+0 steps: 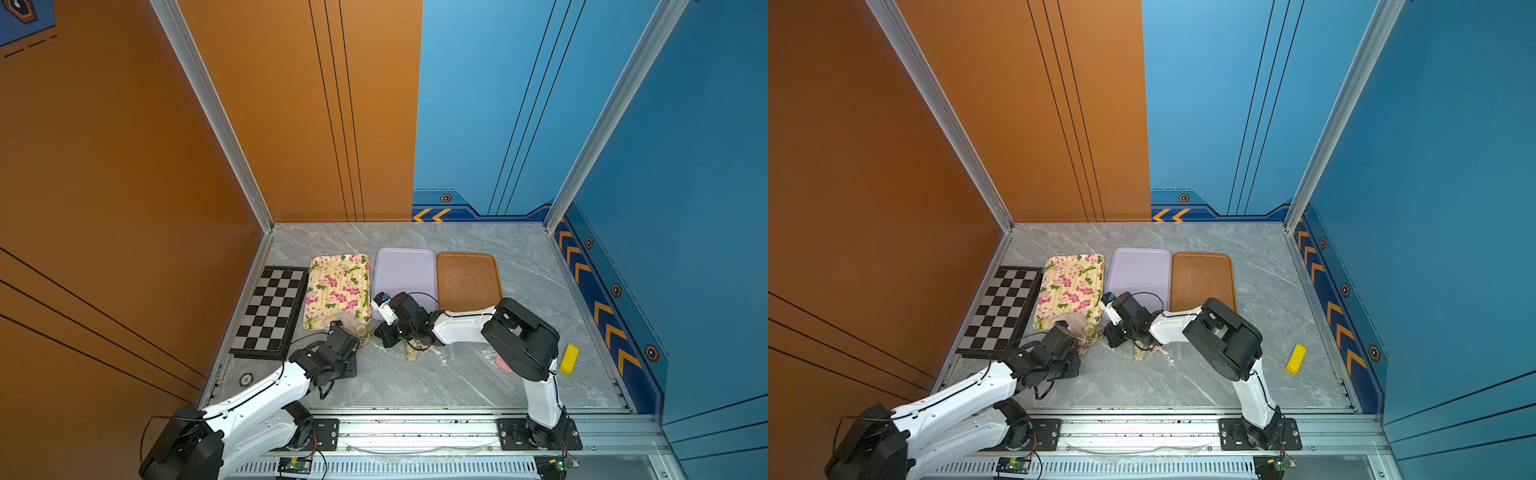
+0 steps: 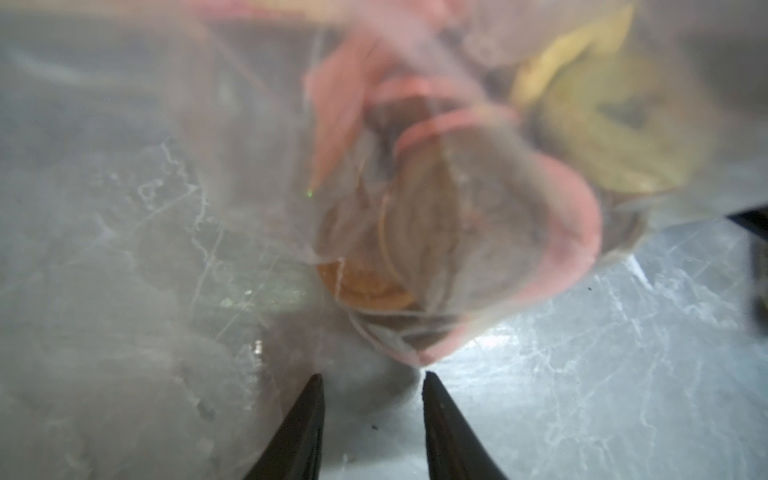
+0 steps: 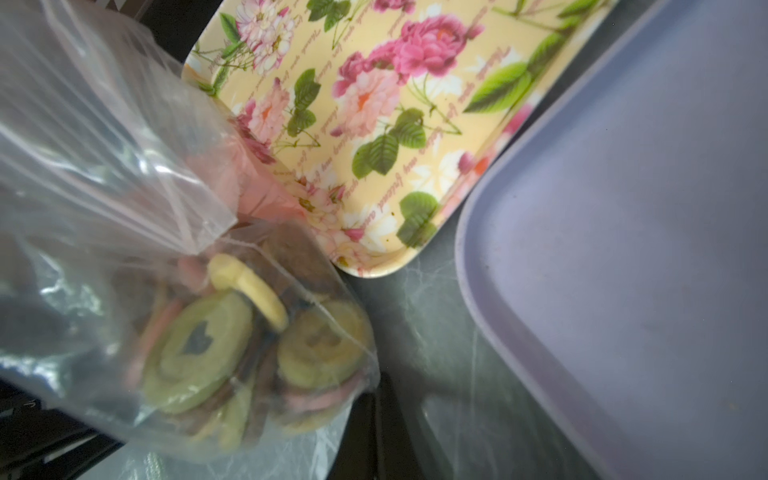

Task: Pour cookies out of the ziploc bag
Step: 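Adjust the ziploc bag on the tray, then pour the cookies out of the ziploc bag onto the tray.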

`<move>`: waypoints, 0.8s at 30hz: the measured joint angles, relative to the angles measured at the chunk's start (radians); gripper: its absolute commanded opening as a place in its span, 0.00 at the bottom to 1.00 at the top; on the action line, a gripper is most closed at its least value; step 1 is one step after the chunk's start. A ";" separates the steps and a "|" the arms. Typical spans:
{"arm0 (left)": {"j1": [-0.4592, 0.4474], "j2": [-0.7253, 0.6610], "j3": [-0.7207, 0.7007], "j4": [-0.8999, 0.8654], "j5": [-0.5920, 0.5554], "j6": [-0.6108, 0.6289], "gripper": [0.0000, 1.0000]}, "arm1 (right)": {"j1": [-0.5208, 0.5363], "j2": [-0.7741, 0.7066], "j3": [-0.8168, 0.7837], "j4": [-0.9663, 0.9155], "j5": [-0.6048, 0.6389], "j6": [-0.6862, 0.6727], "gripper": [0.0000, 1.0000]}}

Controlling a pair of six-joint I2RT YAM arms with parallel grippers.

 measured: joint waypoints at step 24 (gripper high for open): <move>-0.006 0.084 0.032 0.093 -0.026 0.043 0.00 | 0.000 0.000 -0.001 0.000 -0.004 0.000 0.00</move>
